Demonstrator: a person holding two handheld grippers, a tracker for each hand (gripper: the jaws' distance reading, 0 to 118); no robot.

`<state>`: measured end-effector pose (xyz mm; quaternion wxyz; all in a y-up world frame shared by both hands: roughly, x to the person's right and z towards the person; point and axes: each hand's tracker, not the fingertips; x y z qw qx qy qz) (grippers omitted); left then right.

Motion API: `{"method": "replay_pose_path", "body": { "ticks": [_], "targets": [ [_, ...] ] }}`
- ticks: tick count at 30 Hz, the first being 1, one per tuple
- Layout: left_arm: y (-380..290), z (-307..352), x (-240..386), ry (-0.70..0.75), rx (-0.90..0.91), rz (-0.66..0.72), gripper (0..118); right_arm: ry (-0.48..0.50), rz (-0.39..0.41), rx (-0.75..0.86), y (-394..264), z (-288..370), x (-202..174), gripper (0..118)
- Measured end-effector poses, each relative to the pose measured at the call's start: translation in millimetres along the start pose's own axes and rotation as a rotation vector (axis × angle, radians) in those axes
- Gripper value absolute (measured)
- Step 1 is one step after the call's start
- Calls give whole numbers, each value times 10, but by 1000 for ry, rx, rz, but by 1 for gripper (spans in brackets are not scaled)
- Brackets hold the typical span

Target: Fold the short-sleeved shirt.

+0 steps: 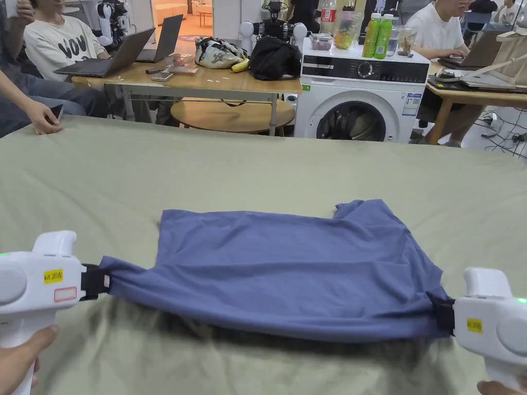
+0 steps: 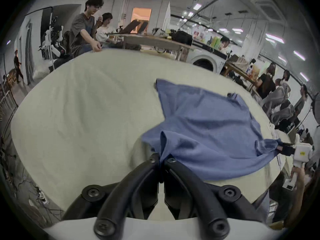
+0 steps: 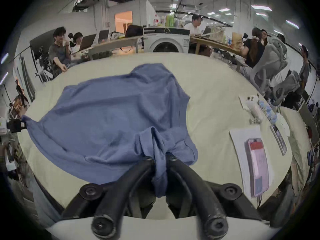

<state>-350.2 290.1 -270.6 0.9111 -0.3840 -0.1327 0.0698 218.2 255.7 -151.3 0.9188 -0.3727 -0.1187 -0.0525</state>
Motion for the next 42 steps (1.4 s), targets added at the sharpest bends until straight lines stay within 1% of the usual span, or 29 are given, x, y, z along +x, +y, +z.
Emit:
{"method": "replay_pose_path", "body": {
  "ticks": [6,9,11,12,14,17,20,22,25,26,27,28,29,31,32,33,34,38,39,40,41,42],
  "targets": [
    [491,-415,-47,4,14,21,0,-5,-51,49,591,-406,13,5],
    [642,-691,-55,19,-4,25,0,6,-70,20,806,-769,24,5],
    [711,-889,-93,33,-31,30,0,16,-81,-51,893,-1030,40,5],
    [733,-986,-117,28,-47,38,0,21,-98,-68,919,-1158,39,5],
    [777,-1170,-150,37,-91,38,0,25,-104,-90,961,-1355,54,5],
    [820,-1350,-191,33,-115,50,0,31,-93,-109,999,-1531,70,5],
    [850,-1485,-177,27,-121,58,0,13,-84,-127,1030,-1678,57,5],
    [846,-1564,-141,41,-134,55,0,-3,-54,-142,1031,-1767,3,5],
    [799,-1718,-138,59,-187,64,0,-43,18,-147,996,-1844,-90,7],
    [778,-1755,-139,65,-205,69,0,-58,26,-138,994,-1852,-116,9],
    [763,-1768,-148,66,-228,73,0,-66,38,-120,989,-1839,-131,13],
    [753,-1752,-150,61,-229,74,2,-73,45,-93,995,-1807,-134,20],
    [743,-1714,-153,59,-225,75,11,-81,43,-53,1006,-1735,-144,27],
    [732,-1589,-132,37,-198,64,35,-75,20,11,1014,-1572,-165,51],
    [729,-1510,-102,34,-177,56,39,-72,13,51,1000,-1432,-197,53],
    [732,-1412,-67,35,-131,41,43,-68,10,83,991,-1336,-228,53],
    [714,-1332,-23,34,-92,30,45,-63,16,108,972,-1256,-264,53],
    [561,-979,214,6,58,-48,45,-50,-2,244,811,-900,-464,53],
    [474,-880,292,2,115,-66,45,-45,-2,279,764,-827,-526,50],
    [404,-804,355,0,161,-81,44,-37,4,302,721,-774,-576,41],
    [336,-785,369,-4,206,-114,44,-44,6,333,668,-713,-641,41],
    [259,-727,458,24,249,-129,44,-61,12,355,618,-658,-705,36]
  ]
}}
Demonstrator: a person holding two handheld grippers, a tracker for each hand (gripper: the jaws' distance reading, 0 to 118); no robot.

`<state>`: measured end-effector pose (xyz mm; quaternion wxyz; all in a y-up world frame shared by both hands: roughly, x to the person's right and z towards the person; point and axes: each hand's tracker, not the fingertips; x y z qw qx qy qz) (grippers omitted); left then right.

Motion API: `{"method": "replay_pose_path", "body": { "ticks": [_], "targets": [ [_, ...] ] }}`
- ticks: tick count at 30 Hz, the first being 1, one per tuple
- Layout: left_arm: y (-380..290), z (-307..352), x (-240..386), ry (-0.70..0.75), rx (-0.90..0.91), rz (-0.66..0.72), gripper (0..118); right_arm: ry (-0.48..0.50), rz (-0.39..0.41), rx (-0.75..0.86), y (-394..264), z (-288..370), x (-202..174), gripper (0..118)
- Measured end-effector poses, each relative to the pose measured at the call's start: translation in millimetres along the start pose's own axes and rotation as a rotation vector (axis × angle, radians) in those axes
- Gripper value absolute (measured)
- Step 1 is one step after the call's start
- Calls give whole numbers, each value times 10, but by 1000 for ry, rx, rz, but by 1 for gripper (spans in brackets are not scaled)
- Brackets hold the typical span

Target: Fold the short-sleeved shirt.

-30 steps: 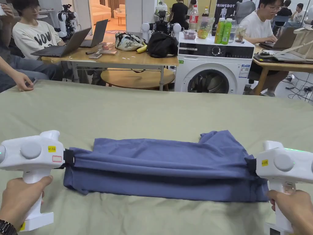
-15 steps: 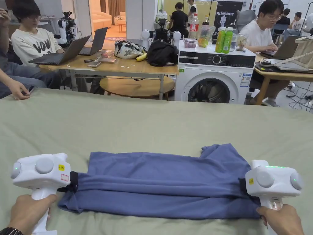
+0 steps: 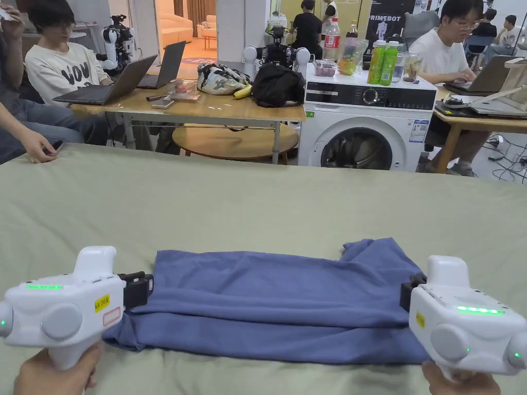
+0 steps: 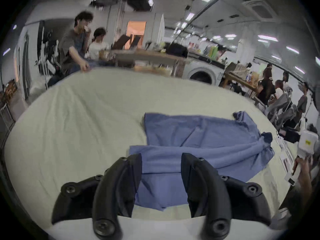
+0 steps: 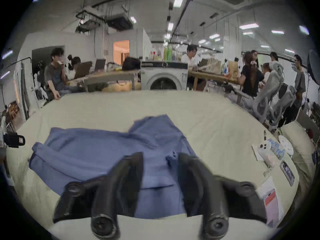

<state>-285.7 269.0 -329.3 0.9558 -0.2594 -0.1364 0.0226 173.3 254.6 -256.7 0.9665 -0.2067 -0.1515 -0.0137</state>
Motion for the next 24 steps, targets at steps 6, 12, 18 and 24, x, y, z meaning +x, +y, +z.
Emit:
{"method": "replay_pose_path", "body": {
  "ticks": [6,12,18,24],
  "targets": [
    [-159,240,206,28,55,-24,0,26,-2,53,-128,267,-217,0],
    [-125,258,57,60,-54,4,0,50,-5,41,-163,350,-285,0],
    [57,-125,-346,49,-276,123,0,51,25,-11,-228,266,-258,0],
    [10,-619,-390,60,-481,128,54,46,24,-55,-313,215,-195,0]
  ]
}}
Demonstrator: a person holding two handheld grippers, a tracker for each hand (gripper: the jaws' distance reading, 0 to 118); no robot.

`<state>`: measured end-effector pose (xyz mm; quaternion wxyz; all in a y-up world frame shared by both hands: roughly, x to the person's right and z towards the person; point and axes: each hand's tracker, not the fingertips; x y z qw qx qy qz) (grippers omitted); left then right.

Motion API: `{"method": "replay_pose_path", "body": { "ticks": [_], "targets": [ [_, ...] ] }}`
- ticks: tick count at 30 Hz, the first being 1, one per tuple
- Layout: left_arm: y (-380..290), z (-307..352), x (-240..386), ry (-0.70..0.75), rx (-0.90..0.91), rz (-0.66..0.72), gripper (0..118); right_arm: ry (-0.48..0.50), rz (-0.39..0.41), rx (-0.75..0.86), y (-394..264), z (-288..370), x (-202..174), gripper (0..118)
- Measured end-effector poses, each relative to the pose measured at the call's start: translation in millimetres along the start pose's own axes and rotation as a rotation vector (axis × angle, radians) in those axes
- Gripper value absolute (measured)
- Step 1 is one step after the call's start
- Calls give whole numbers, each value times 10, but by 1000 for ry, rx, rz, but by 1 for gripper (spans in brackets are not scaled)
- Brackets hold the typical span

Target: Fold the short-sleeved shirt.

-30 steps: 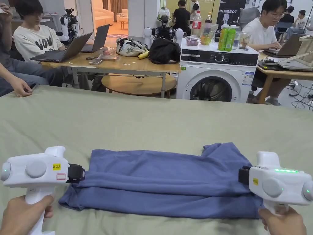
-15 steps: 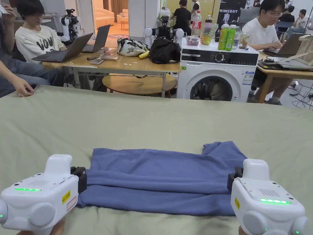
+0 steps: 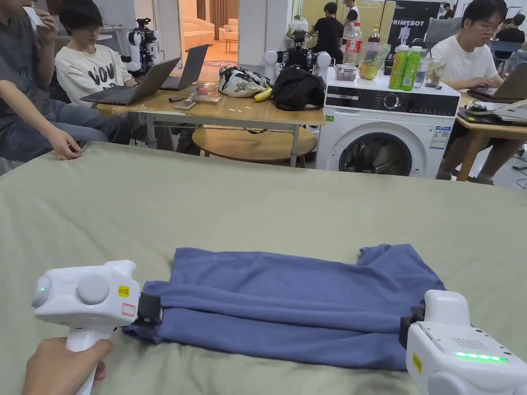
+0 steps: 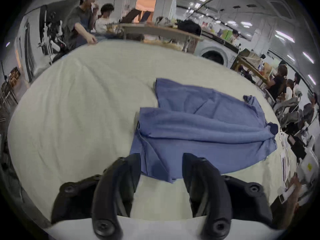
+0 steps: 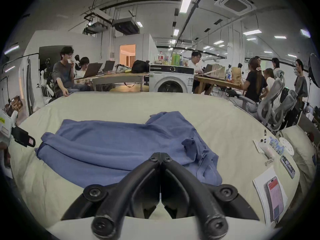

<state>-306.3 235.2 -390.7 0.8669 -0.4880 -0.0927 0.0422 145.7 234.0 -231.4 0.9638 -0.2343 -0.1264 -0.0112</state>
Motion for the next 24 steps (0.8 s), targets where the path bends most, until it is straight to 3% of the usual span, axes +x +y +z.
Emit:
{"method": "replay_pose_path", "body": {
  "ticks": [3,19,21,22,23,24],
  "targets": [
    [-58,-238,13,130,-86,-38,57,-5,3,-17,-42,-7,29,0],
    [-215,-247,-126,52,-30,-133,57,-38,8,-107,-113,-85,375,0],
    [-246,-236,-74,45,-12,-158,49,-59,-1,-150,-101,-153,473,0],
    [-257,-233,-53,38,-6,-166,38,-65,-11,-168,-84,-181,527,0],
    [-253,-242,-64,21,6,-162,28,-62,-25,-188,-73,-216,598,4],
    [-257,-241,-75,5,19,-151,17,-66,-38,-195,-66,-245,655,16]
  ]
}}
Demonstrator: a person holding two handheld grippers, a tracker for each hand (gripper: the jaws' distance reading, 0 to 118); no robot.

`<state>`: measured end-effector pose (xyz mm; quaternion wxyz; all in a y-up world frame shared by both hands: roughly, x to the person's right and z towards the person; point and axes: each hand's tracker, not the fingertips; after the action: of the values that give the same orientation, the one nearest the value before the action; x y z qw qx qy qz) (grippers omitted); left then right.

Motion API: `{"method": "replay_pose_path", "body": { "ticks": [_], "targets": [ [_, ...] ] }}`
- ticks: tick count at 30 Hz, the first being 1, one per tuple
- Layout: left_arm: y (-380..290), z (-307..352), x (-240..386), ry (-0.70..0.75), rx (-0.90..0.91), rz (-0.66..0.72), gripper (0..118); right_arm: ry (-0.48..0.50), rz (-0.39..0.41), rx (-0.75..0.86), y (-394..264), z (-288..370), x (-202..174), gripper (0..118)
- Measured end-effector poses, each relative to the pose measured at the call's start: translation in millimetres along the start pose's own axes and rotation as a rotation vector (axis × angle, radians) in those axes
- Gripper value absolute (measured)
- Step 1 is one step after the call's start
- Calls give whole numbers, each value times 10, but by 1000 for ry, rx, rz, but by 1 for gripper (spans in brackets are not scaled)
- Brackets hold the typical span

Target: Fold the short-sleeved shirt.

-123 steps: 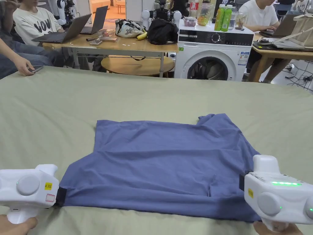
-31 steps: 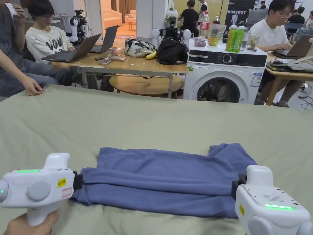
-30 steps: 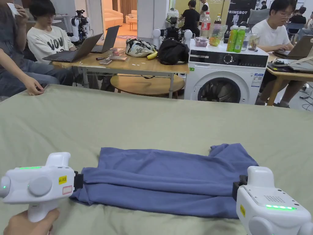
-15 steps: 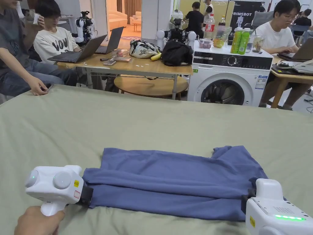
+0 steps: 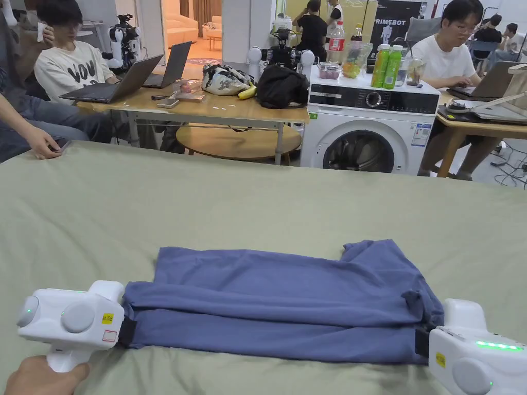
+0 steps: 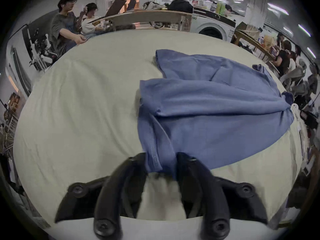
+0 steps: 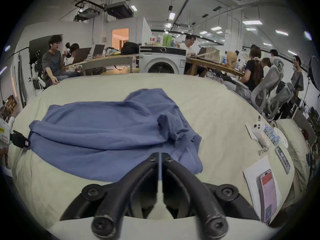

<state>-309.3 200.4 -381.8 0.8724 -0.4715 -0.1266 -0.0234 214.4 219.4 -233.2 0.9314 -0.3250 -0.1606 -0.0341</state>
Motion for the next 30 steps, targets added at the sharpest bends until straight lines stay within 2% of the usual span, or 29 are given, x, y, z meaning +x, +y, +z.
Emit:
{"method": "replay_pose_path", "body": {
  "ticks": [1,2,3,6,11,12,14,15,16,17,26,30],
  "targets": [
    [-12,4,-16,-19,16,22,2,-5,-8,-12,16,-45,58,35],
    [-27,3,-29,-15,12,31,2,-6,-8,-36,18,-82,117,49],
    [-50,48,-30,-20,20,31,1,-13,-7,-42,26,-113,166,56],
    [-84,148,-27,-35,43,29,1,27,-23,-118,20,-279,310,56],
    [-133,283,-25,-49,78,33,1,104,54,-295,-112,-672,317,55],
    [-140,308,-22,-54,87,32,1,126,52,-261,-127,-661,327,54],
    [-142,364,-22,-55,102,35,1,126,49,-232,-115,-624,323,42],
    [-148,431,9,-63,115,39,1,189,28,-229,-94,-616,328,36],
    [-136,479,15,-61,127,43,1,195,17,-225,-79,-588,324,13],
    [-115,536,15,-71,139,50,1,145,45,-209,-57,-525,299,3],
    [56,1116,15,-106,230,-1,1,141,74,-54,341,204,312,0],
    [-92,1280,-47,-101,232,-13,1,123,83,-54,306,473,363,0]
  ]
}}
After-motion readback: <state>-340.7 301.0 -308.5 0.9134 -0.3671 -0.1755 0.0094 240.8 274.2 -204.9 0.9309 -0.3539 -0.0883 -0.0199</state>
